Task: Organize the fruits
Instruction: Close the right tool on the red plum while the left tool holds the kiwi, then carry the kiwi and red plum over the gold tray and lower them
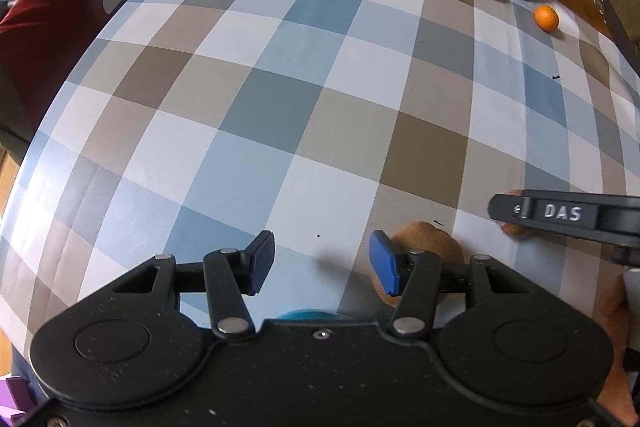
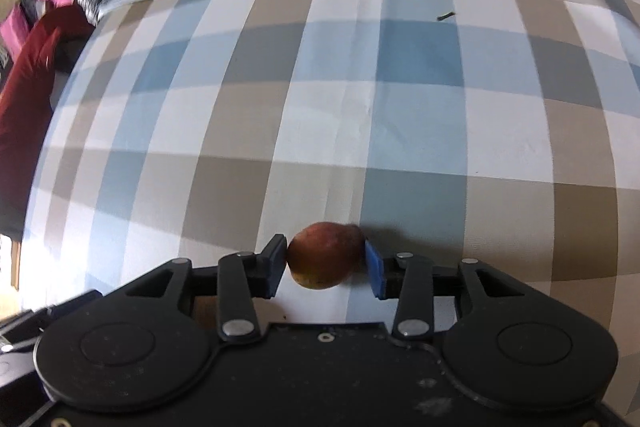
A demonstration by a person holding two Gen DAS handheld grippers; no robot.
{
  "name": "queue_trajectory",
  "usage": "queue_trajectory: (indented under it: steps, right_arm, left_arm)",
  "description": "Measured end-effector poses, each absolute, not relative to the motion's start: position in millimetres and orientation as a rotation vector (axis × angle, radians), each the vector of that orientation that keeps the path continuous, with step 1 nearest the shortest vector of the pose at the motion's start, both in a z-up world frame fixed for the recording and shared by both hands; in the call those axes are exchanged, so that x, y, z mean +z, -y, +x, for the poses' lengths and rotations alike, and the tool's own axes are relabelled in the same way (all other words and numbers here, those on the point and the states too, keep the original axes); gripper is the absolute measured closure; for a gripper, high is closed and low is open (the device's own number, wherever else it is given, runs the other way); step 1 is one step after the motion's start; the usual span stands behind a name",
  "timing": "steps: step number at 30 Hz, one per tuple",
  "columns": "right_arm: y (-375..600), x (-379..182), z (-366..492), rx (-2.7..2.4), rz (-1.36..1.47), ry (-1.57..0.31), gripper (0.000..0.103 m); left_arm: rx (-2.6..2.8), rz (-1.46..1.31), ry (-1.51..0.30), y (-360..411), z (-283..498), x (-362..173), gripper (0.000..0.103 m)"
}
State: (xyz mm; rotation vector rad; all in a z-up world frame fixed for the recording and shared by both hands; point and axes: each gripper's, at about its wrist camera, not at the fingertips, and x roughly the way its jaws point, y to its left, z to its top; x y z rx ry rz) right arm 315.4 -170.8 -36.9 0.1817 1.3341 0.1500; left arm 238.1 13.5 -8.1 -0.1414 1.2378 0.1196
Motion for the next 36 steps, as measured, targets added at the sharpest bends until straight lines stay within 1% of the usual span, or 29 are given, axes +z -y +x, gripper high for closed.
queue_trajectory:
  steps: [7,13,19,25,28,36]
  right_arm:
    - [174,-33,317,0.08,0.072,-1.301,0.063]
    - [205,-35,330,0.009,0.164,-1.327,0.063]
    - [221,-33,334,-0.025,0.219,-1.33,0.063]
    - [223,-31,334,-0.034,0.227,-1.321,0.064]
    - [224,-31,334,-0.03,0.232,-1.325,0.064]
    - [229,-33,335,-0.046,0.239,-1.326,0.063]
  left_arm:
    - [0.081,-0.165,-1.225,-8,234,1,0.043]
    - [0.004,-0.196,-1.23,2,232,5,0.042]
    - [-0.04,-0.133,-1.232,19,233,0,0.042]
    - [-0.066,-0.085,-1.259,33,235,-13,0.041]
    - [-0.055,-0.059,-1.267,37,238,-21,0.04]
    - [-0.04,-0.069,-1.287,38,247,-30,0.04]
